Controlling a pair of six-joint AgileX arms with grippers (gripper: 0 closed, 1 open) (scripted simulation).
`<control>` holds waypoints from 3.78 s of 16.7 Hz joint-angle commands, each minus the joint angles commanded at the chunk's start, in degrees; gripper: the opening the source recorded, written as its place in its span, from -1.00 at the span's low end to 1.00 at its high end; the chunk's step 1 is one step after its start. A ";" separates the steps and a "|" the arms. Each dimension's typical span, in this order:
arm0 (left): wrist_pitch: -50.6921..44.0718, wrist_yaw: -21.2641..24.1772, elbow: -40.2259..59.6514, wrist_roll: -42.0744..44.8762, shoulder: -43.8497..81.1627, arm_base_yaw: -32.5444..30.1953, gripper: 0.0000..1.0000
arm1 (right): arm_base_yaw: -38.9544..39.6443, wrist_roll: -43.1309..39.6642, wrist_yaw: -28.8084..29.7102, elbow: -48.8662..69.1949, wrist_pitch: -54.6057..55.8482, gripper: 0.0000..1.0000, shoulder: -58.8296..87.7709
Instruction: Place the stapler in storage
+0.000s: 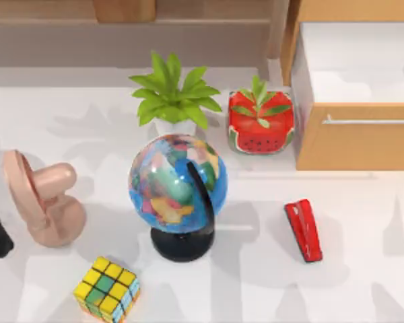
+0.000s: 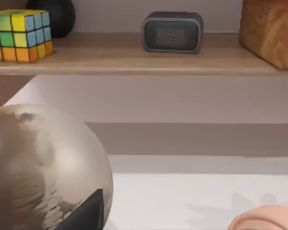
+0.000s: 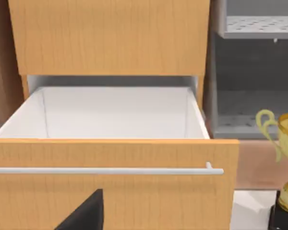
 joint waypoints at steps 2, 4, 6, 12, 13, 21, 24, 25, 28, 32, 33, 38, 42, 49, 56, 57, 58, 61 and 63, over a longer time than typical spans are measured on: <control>0.00 0.00 0.00 0.00 0.00 0.00 1.00 | 0.00 0.00 0.00 0.00 0.00 1.00 0.00; 0.00 0.00 0.00 0.00 0.00 0.00 1.00 | 0.54 0.42 -0.02 1.24 -1.00 1.00 1.70; 0.00 0.00 0.00 0.00 0.00 0.00 1.00 | 1.75 1.24 -0.03 4.18 -3.26 1.00 5.73; 0.00 0.00 0.00 0.00 0.00 0.00 1.00 | 8.49 5.51 -0.13 20.59 -15.45 1.00 29.39; 0.00 0.00 0.00 0.00 0.00 0.00 1.00 | 9.88 6.39 -0.14 24.01 -17.97 1.00 34.20; 0.00 0.00 0.00 0.00 0.00 0.00 1.00 | 21.42 13.77 -0.18 52.40 -38.91 1.00 74.23; 0.00 0.00 0.00 0.00 0.00 0.00 1.00 | 25.22 16.23 -0.20 61.79 -45.83 1.00 87.45; 0.00 0.00 0.00 0.00 0.00 0.00 1.00 | 26.36 16.97 -0.20 64.61 -47.89 1.00 91.40; 0.00 0.00 0.00 0.00 0.00 0.00 1.00 | 29.23 18.83 -0.22 71.75 -53.10 1.00 101.49; 0.00 0.00 0.00 0.00 0.00 0.00 1.00 | 31.54 20.35 -0.21 77.51 -57.30 1.00 109.18; 0.00 0.00 0.00 0.00 0.00 0.00 1.00 | 31.73 20.50 -0.16 78.01 -57.69 1.00 109.96; 0.00 0.00 0.00 0.00 0.00 0.00 1.00 | 31.76 20.55 -0.11 78.14 -57.77 1.00 110.33; 0.00 0.00 0.00 0.00 0.00 0.00 1.00 | 31.65 20.44 -0.10 76.46 -55.33 1.00 111.25; 0.00 0.00 0.00 0.00 0.00 0.00 1.00 | 31.84 20.70 -0.08 72.05 -47.30 1.00 114.71; 0.00 0.00 0.00 0.00 0.00 0.00 1.00 | 31.84 20.70 -0.08 72.05 -47.30 0.25 114.71; 0.00 0.00 0.00 0.00 0.00 0.00 1.00 | 31.84 20.70 -0.08 72.05 -47.30 0.10 114.71; 0.00 0.00 0.00 0.00 0.00 0.00 1.00 | 31.84 20.70 -0.08 72.05 -47.30 -0.06 114.71; 0.00 0.00 0.00 0.00 0.00 0.00 1.00 | 31.84 20.70 -0.08 72.05 -47.30 -0.51 114.71; 0.00 0.00 0.00 0.00 0.00 0.00 1.00 | 31.84 20.70 -0.08 72.05 -47.30 -0.81 114.71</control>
